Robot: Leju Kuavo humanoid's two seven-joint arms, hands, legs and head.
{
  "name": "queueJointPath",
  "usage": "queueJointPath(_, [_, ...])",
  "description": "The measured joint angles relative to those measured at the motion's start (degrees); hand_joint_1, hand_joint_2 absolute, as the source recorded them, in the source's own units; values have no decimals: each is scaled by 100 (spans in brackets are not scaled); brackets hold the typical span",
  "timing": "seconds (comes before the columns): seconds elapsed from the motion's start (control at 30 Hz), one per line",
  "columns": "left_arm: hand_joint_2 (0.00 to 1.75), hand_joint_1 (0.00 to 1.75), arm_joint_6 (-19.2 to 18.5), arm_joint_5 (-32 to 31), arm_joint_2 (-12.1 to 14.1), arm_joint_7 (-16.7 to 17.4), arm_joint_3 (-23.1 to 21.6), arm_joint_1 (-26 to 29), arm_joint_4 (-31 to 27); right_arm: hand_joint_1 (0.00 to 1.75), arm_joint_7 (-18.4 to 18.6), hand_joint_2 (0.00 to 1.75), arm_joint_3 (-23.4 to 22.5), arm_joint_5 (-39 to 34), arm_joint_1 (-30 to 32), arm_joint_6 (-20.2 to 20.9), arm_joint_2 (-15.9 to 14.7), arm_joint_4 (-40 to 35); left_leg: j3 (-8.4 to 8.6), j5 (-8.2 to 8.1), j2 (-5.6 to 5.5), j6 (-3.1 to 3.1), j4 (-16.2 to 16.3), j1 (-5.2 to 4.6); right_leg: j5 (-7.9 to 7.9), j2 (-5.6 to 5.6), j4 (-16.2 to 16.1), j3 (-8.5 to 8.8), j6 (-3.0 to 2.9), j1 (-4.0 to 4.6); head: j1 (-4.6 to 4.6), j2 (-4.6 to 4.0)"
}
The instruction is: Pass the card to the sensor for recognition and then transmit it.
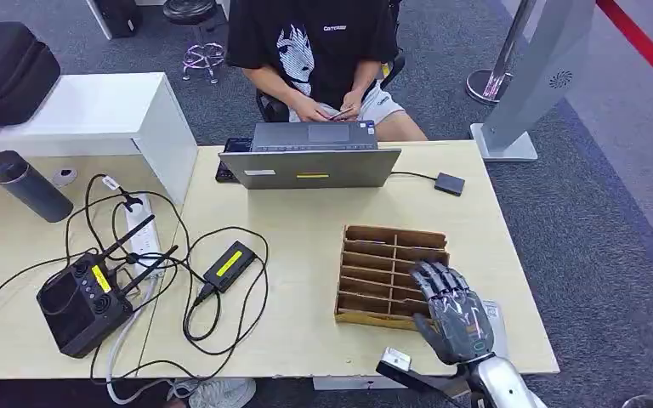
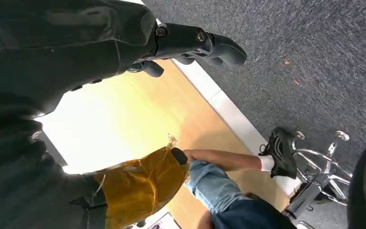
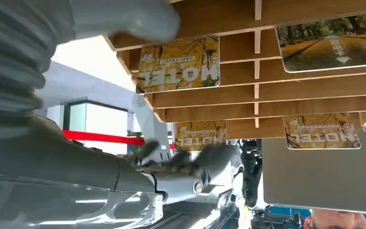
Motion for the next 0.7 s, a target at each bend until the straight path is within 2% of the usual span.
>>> queueJointPath(0.03, [175,0,-2,0,0,0,0,0,0,175,0,175,0,0,0,2,0,0,0,0,0,0,0,0,0,0,0,0,0,0,0,0])
queueJointPath(0.7, [175,0,-11,-11,-28,0,0,0,0,175,-7,175,2,-72,-8,212,2,4,0,0,0,0,0,0,0,0,0,0,0,0,0,0])
